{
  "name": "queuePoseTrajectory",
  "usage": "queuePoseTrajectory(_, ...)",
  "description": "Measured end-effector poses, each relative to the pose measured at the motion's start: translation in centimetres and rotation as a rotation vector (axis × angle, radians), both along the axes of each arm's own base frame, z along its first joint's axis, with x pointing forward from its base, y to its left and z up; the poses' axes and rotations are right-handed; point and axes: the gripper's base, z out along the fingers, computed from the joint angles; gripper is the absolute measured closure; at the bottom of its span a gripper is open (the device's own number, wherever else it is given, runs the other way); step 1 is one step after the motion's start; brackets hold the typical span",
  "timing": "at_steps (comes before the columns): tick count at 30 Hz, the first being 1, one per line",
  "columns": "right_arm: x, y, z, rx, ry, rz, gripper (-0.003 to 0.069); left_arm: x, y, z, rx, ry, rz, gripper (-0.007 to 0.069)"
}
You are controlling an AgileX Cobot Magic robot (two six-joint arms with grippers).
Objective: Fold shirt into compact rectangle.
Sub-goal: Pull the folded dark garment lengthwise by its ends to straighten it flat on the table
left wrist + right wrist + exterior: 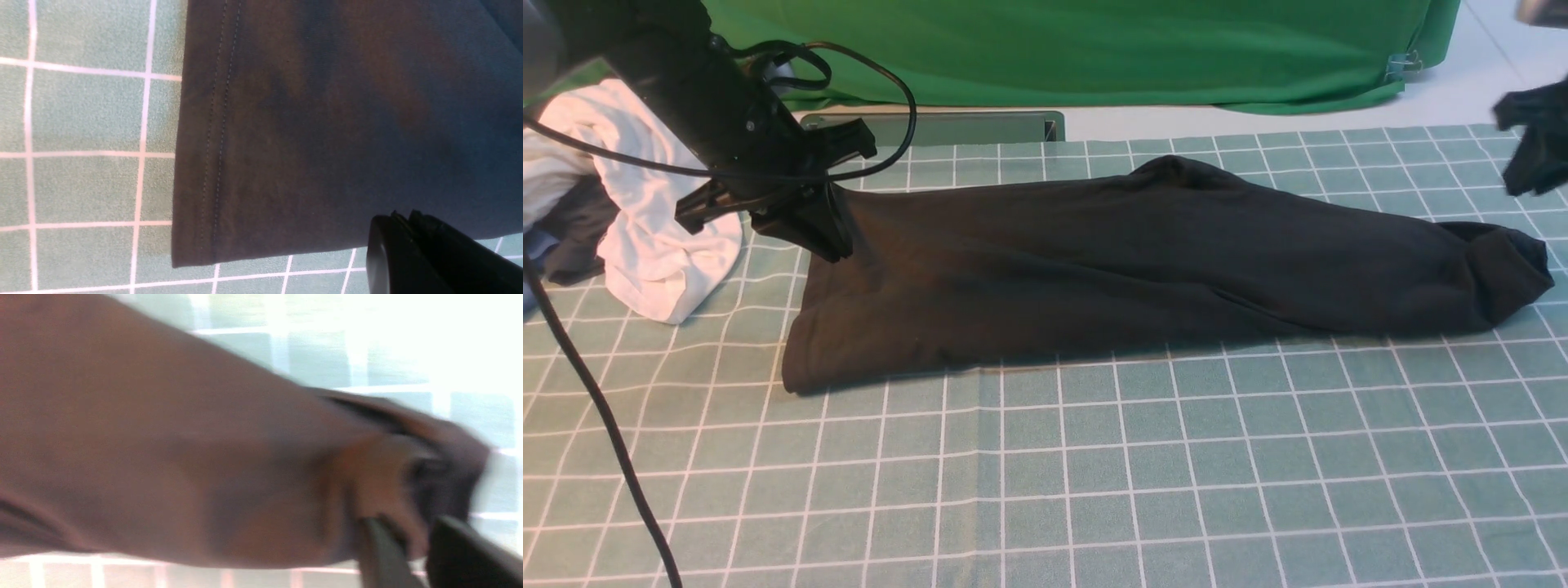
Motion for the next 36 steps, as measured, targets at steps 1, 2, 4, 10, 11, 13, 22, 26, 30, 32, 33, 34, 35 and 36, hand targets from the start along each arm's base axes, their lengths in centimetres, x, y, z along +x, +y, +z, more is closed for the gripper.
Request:
queuePoseTrajectory(1, 0.2, 0.8, -0.5, 0.007, 0.008, 0.023, 0.0599, 0.0, 0.0, 0.0, 0.001, -0.001, 0.000, 0.0608)
queuePoseTrajectory(2, 0.4, 1.5, -1.1, 0.010, 0.019, 0.041, 0.0617, 0.0, 0.0, 0.0, 0.001, -0.001, 0.000, 0.0608)
queuePoseTrajectory(4, 0.7, 2.2, -2.0, 0.010, 0.036, 0.057, 0.0628, 0.0, 0.0, 0.0, 0.001, -0.001, 0.000, 0.0607)
queuePoseTrajectory(10, 1.5, -0.2, -7.6, -0.186, 0.181, -0.011, 0.0631, 0.0, 0.0, 0.0, 0.002, -0.001, 0.000, 0.0607)
queuePoseTrajectory(11, 1.6, -0.9, -8.0, -0.210, 0.190, -0.030, 0.0631, 0.0, 0.0, 0.0, 0.003, -0.001, 0.000, 0.0607)
queuePoseTrajectory(13, 1.5, -2.9, -8.7, -0.249, 0.198, -0.071, 0.0631, 0.0, 0.0, 0.0, 0.005, -0.001, -0.002, 0.0607)
queuePoseTrajectory(22, 0.2, -8.8, -5.1, -0.203, 0.162, -0.245, 0.0610, 0.0, 0.0, 0.0, 0.005, -0.004, 0.000, 0.0607)
queuePoseTrajectory(26, 0.1, -8.2, -3.9, -0.085, 0.121, -0.248, 0.0490, 0.0, 0.0, 0.0, 0.003, -0.001, 0.009, 0.0606)
queuePoseTrajectory(30, 0.4, -6.8, -4.0, -0.029, 0.110, -0.197, 0.0217, 0.0, 0.0, 0.0, 0.000, 0.005, 0.024, 0.0581)
queuePoseTrajectory(32, 0.6, -6.0, -4.4, -0.030, 0.118, -0.150, 0.0097, 0.0, 0.0, 0.0, 0.000, 0.005, 0.025, 0.0555)
queuePoseTrajectory(33, 0.7, -5.7, -4.7, -0.028, 0.126, -0.137, 0.0060, 0.0, 0.0, 0.0, 0.000, 0.006, 0.027, 0.0544)
queuePoseTrajectory(34, 0.9, -5.4, -5.2, -0.027, 0.137, -0.124, 0.0040, 0.0, 0.0, 0.0, -0.001, 0.007, 0.030, 0.0528)
queuePoseTrajectory(35, 1.0, -5.2, -5.3, -0.026, 0.140, -0.120, 0.0037, 0.0, 0.0, 0.0, -0.001, 0.008, 0.032, 0.0522)
queuePoseTrajectory(36, 1.2, -4.9, -6.2, -0.024, 0.156, -0.104, 0.0031, 0.0, 0.0, 0.0, -0.002, 0.009, 0.037, 0.0501)
